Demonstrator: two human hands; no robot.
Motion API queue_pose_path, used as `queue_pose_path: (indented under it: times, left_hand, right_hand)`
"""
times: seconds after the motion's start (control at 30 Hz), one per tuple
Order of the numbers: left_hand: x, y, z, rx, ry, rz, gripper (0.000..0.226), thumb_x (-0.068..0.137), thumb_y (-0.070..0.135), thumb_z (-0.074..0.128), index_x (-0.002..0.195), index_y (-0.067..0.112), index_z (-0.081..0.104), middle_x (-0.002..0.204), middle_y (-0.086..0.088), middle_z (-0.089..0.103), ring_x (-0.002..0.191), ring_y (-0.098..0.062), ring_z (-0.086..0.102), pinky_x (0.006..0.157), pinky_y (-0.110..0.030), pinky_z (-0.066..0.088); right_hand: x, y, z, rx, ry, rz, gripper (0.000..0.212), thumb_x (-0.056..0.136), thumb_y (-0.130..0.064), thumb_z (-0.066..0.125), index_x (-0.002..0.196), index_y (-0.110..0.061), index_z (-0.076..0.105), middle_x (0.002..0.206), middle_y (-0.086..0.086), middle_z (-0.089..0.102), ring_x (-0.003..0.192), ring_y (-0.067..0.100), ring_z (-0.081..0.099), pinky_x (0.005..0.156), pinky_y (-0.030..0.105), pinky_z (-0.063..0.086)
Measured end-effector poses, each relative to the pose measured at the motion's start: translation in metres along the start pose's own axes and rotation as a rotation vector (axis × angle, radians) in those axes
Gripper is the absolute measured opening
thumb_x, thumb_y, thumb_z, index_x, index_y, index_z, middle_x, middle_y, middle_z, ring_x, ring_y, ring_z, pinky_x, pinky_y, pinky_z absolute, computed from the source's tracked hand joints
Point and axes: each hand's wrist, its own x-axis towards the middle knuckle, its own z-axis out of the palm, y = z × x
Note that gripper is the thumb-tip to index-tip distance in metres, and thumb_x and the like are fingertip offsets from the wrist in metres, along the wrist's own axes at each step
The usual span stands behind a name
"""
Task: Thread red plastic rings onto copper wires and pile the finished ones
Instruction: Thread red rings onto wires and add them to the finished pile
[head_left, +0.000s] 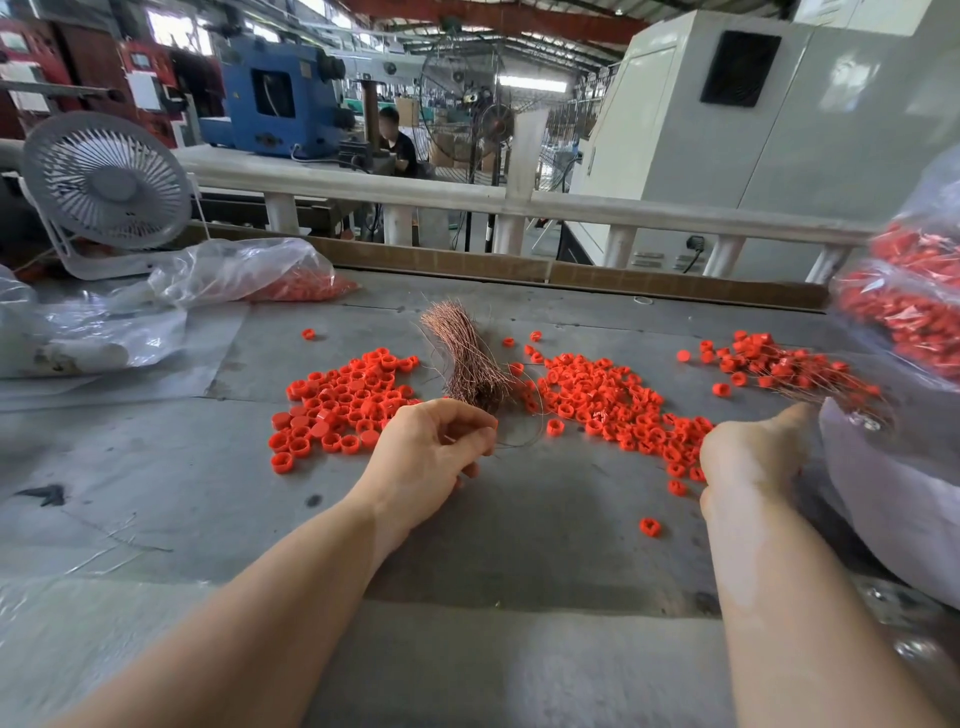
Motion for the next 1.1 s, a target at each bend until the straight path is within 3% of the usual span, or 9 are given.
queue_pose_path:
  times: [0.13, 0.23, 0.33, 0.4, 0.57, 0.73, 0.93, 1.1]
  left_hand:
    - [0.0, 0.0, 0.0, 0.016, -0.003, 0.002, 0.01, 0.085, 0.004, 0.063, 0.09, 0.01, 0.07, 0.071, -0.003, 0.067, 0.051, -0.003, 0.054, 0.048, -0.016, 0.046]
    - [0.0, -0.001, 0.0, 0.014, -0.005, 0.0, 0.01, 0.085, 0.004, 0.063, 0.089, 0.011, 0.07, 0.07, -0.002, 0.066, 0.05, -0.003, 0.054, 0.047, -0.016, 0.046]
    - [0.001, -0.001, 0.001, 0.022, -0.004, 0.005, 0.011, 0.085, 0.003, 0.064, 0.086, 0.012, 0.069, 0.067, 0.001, 0.065, 0.048, -0.002, 0.053, 0.045, -0.016, 0.045]
    - [0.001, -0.001, 0.001, 0.033, -0.002, 0.011, 0.011, 0.084, 0.002, 0.064, 0.085, 0.012, 0.069, 0.065, 0.002, 0.064, 0.047, -0.001, 0.052, 0.045, -0.016, 0.044]
    - [0.001, -0.002, 0.002, 0.066, 0.009, 0.035, 0.015, 0.084, 0.002, 0.064, 0.082, 0.016, 0.068, 0.064, 0.004, 0.064, 0.047, -0.001, 0.053, 0.044, -0.016, 0.044]
    - [0.002, -0.003, 0.002, 0.088, 0.03, 0.052, 0.015, 0.084, 0.003, 0.064, 0.082, 0.017, 0.068, 0.065, 0.002, 0.064, 0.047, -0.001, 0.054, 0.045, -0.017, 0.044]
    - [0.002, -0.004, 0.002, 0.124, 0.026, 0.065, 0.014, 0.083, 0.004, 0.065, 0.083, 0.017, 0.069, 0.07, -0.005, 0.066, 0.05, -0.005, 0.055, 0.046, -0.019, 0.046]
    - [0.003, -0.004, 0.002, 0.164, 0.1, 0.097, 0.02, 0.082, 0.006, 0.067, 0.076, 0.025, 0.067, 0.063, 0.007, 0.064, 0.049, -0.002, 0.054, 0.051, -0.018, 0.045]
  right_hand:
    - [0.002, 0.001, -0.002, -0.109, -0.012, -0.096, 0.066, 0.085, 0.003, 0.04, 0.145, -0.022, 0.028, 0.144, 0.017, 0.037, 0.123, 0.042, 0.044, 0.096, 0.055, 0.042]
    - [-0.004, 0.001, -0.001, -0.037, -0.056, -0.187, 0.055, 0.093, -0.006, 0.043, 0.145, -0.022, 0.031, 0.143, 0.01, 0.043, 0.122, 0.034, 0.048, 0.097, 0.043, 0.041]
    - [-0.01, -0.001, 0.001, -0.02, -0.114, -0.295, 0.044, 0.091, -0.009, 0.046, 0.133, -0.021, 0.047, 0.111, 0.008, 0.061, 0.105, 0.035, 0.057, 0.088, 0.043, 0.045]
    - [-0.016, -0.002, 0.004, -0.02, -0.186, -0.377, 0.031, 0.089, -0.008, 0.05, 0.117, -0.017, 0.059, 0.095, 0.006, 0.062, 0.097, 0.035, 0.059, 0.082, 0.041, 0.045]
    - [-0.05, -0.003, 0.016, -0.138, -0.377, -0.7, 0.02, 0.084, -0.001, 0.054, 0.093, -0.012, 0.068, 0.096, 0.009, 0.065, 0.087, 0.027, 0.06, 0.08, 0.035, 0.047]
    - [-0.071, 0.006, 0.024, -0.323, -0.646, -0.977, 0.031, 0.084, -0.004, 0.057, 0.11, -0.019, 0.064, 0.111, -0.003, 0.057, 0.106, 0.016, 0.05, 0.095, 0.024, 0.034]
    - [-0.068, 0.015, 0.026, -0.663, -0.642, -0.991, 0.039, 0.096, -0.034, 0.044, 0.134, -0.043, 0.042, 0.141, -0.008, 0.04, 0.128, 0.015, 0.029, 0.098, 0.031, 0.021]
    - [-0.068, 0.017, 0.028, -0.755, -0.609, -1.015, 0.035, 0.1, -0.031, 0.035, 0.132, -0.032, 0.048, 0.142, -0.014, 0.041, 0.128, 0.014, 0.03, 0.091, 0.032, 0.017]
